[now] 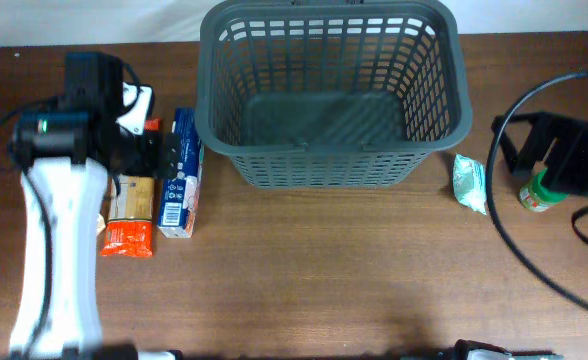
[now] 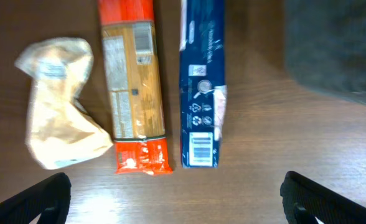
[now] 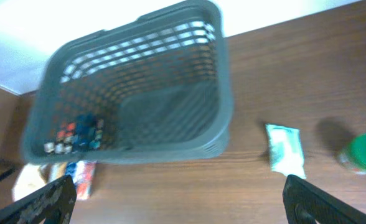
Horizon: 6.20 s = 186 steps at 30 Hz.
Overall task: Pack container
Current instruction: 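Grasp the blue box with the left gripper and lift it, then lower the blue box into the basket and open the left gripper, then grasp the orange pasta packet with the left gripper and lift it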
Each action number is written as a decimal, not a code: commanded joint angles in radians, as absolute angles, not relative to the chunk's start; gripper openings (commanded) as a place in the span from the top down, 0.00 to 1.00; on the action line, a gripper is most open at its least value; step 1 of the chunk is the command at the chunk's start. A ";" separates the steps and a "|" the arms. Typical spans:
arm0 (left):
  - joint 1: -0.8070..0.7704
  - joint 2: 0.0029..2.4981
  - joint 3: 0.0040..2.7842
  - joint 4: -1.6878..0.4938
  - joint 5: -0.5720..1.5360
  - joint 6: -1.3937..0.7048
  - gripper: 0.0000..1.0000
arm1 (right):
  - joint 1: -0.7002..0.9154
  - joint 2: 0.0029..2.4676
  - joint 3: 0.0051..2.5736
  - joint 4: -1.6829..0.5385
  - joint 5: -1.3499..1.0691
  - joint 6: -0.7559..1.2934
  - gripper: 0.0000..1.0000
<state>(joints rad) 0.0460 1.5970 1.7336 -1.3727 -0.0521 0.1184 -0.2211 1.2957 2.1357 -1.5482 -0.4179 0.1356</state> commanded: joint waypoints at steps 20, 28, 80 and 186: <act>0.048 2.191 1.738 -1.229 0.133 0.281 0.09 | -0.216 1.213 2.143 -1.587 -0.493 0.135 0.01; 0.028 2.241 1.736 -1.197 0.000 0.282 0.34 | -0.216 1.213 2.143 -1.587 -0.482 0.135 0.01; -0.495 2.211 2.614 -1.221 -0.023 1.408 0.98 | -0.216 1.288 2.143 -1.674 -0.482 0.134 0.01; 0.235 2.197 1.517 -0.912 -0.109 0.236 0.93 | -0.216 1.803 2.143 -1.660 0.031 0.109 0.01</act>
